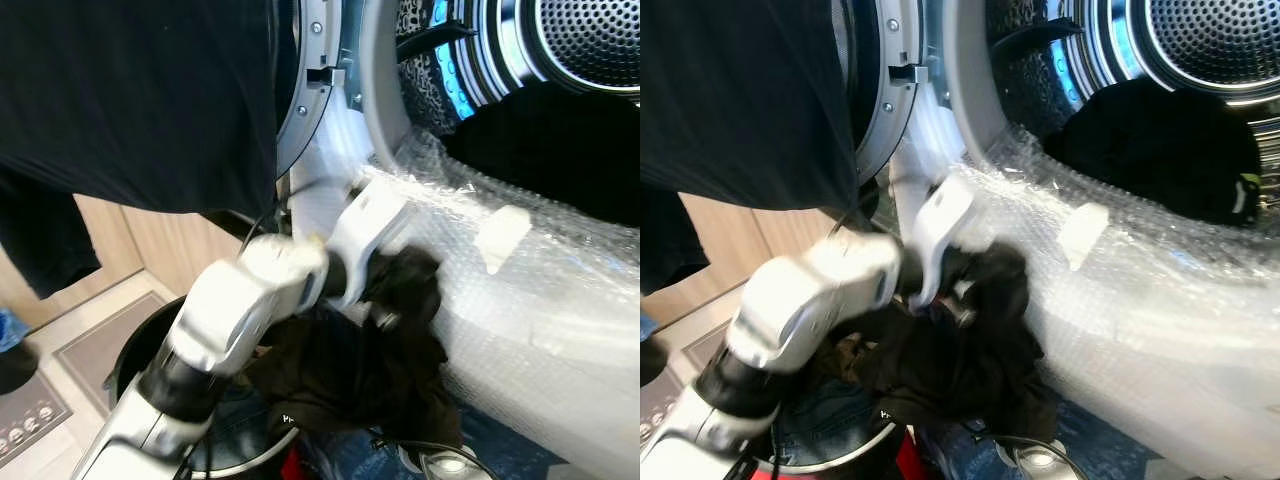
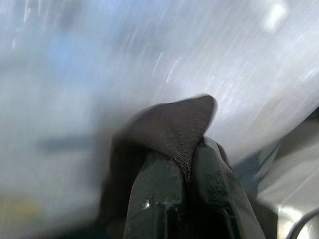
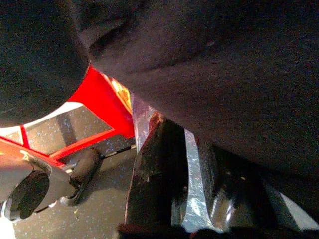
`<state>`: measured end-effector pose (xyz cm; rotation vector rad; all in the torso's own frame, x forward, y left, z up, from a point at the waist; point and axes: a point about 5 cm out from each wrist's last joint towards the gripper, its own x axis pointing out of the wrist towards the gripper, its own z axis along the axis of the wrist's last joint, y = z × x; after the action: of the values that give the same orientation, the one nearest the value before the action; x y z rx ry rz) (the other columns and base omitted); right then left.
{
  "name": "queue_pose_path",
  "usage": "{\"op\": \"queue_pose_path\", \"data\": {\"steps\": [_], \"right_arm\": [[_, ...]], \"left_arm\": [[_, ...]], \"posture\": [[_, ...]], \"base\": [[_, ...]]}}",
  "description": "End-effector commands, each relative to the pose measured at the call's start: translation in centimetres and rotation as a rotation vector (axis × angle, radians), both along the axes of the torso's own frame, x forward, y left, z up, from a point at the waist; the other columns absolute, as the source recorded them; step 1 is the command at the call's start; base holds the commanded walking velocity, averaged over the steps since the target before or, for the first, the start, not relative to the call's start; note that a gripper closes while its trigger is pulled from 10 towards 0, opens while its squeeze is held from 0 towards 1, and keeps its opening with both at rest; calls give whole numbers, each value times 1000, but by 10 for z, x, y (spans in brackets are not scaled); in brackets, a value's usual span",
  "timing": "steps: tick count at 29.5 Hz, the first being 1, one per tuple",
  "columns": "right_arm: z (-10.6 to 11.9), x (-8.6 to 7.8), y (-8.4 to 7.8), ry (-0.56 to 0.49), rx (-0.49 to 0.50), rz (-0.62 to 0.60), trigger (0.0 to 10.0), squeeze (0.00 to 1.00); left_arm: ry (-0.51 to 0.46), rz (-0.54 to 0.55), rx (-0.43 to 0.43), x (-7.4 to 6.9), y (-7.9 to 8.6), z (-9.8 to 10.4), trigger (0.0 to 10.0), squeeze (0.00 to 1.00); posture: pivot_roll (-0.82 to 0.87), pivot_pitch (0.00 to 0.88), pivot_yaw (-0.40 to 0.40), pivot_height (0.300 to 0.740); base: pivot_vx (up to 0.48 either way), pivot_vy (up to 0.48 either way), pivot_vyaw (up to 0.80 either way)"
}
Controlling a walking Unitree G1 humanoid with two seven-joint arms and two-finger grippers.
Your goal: Clothes washing
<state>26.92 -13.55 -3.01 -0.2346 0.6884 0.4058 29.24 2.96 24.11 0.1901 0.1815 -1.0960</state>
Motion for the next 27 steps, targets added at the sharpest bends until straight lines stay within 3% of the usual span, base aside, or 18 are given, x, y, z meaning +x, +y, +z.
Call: {"op": "queue_pose_path", "data": {"steps": [1, 4, 5, 6, 9, 11, 14, 19, 24, 27], "right_arm": [[-2, -3, -1, 2, 10, -18, 10000, 0], [-5, -6, -5, 6, -3, -20, 10000, 0], [-5, -7, -7, 5, -11, -17, 10000, 0], [-5, -7, -7, 5, -11, -17, 10000, 0], [-4, -6, -13, -8, -17, -22, 10000, 0], [-1, -3, -16, -21, -29, -22, 10000, 0], [5, 4, -23, -54, -43, -39, 10000, 0], [6, 5, -28, -63, -49, -47, 10000, 0], [5, 1, -39, -57, -53, -57, 10000, 0], [2, -4, -48, -45, -63, -61, 10000, 0]], "left_arm": [[-77, -11, -10, -16, 3, 15, 0, 0], [-84, 17, 28, -28, 16, 15, 0, 0], [-72, -8, 38, -39, 18, 14, 0, 0], [-72, -8, 38, -39, 18, 14, 0, 0], [-36, -109, -25, -57, 12, 14, 0, 0], [-31, -111, -38, -57, 13, 16, 0, 0], [-49, -92, -45, -53, 28, 23, 0, 0], [-104, -106, -196, -48, 59, 39, 0, 0], [-165, 69, -210, -32, 91, 44, 0, 0], [-206, 106, -233, -32, 105, 53, 0, 0]], "posture": [[341, 0, -16, 740], [342, 0, -7, 740], [340, 0, -6, 740], [340, 0, -6, 740], [335, 0, -7, 740], [330, 0, -4, 740], [324, 0, -1, 740], [328, 0, -1, 740], [322, 0, -14, 740], [320, 0, -21, 740]], "base": [[0, 0, 0], [0, 0, 0], [0, 0, 0], [0, 0, 0], [0, 0, 0], [0, 0, 0], [0, 0, 0], [0, 0, 0], [0, 0, 0], [0, 0, 0]]}}
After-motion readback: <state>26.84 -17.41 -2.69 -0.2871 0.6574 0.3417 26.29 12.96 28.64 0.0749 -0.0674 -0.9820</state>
